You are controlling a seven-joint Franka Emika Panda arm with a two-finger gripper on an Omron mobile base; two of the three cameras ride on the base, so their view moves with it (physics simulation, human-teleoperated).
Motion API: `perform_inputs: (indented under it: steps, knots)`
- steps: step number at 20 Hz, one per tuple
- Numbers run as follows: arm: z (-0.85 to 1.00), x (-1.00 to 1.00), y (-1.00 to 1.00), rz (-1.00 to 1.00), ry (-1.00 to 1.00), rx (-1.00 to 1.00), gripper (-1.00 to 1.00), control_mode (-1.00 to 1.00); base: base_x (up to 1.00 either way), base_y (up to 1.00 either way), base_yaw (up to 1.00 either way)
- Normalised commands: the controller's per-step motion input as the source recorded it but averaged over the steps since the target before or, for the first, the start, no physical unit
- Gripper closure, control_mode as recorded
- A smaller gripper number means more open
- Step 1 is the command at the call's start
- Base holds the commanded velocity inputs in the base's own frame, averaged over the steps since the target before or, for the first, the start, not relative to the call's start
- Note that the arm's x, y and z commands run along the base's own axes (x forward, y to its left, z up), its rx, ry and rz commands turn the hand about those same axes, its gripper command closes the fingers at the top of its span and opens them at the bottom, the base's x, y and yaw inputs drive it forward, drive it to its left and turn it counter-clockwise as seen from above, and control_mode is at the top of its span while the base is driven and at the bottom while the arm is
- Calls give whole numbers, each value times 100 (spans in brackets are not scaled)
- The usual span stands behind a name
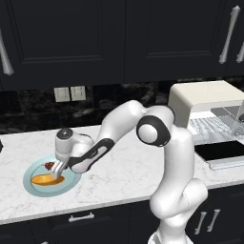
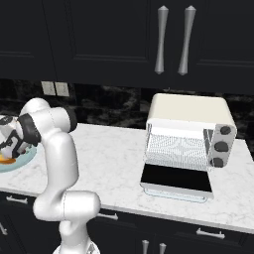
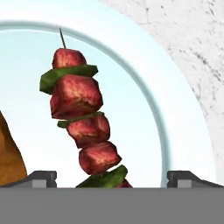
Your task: Pick up the kebab skewer and baguette bread, and place them inside the toaster oven. Close the toaster oven door and start by setting the timer.
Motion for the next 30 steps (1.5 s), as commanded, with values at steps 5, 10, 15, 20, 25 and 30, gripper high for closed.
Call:
perform_inputs:
  steps: [5,10,15,20,25,30]
  knots:
    - [-22,6,3,2,7,0,100,-100,0,0,0]
    - [-14,-8,-6,4,4,0,100,-100,0,0,0]
    - [5,-29,-28,6,0,0,100,-100,0,0,0]
    - [59,-72,-55,2,0,0,100,-100,0,0,0]
    - [93,-69,-71,0,-3,2,100,-100,0,0,0]
    - [86,-36,-96,-1,-1,4,100,-100,0,0,0]
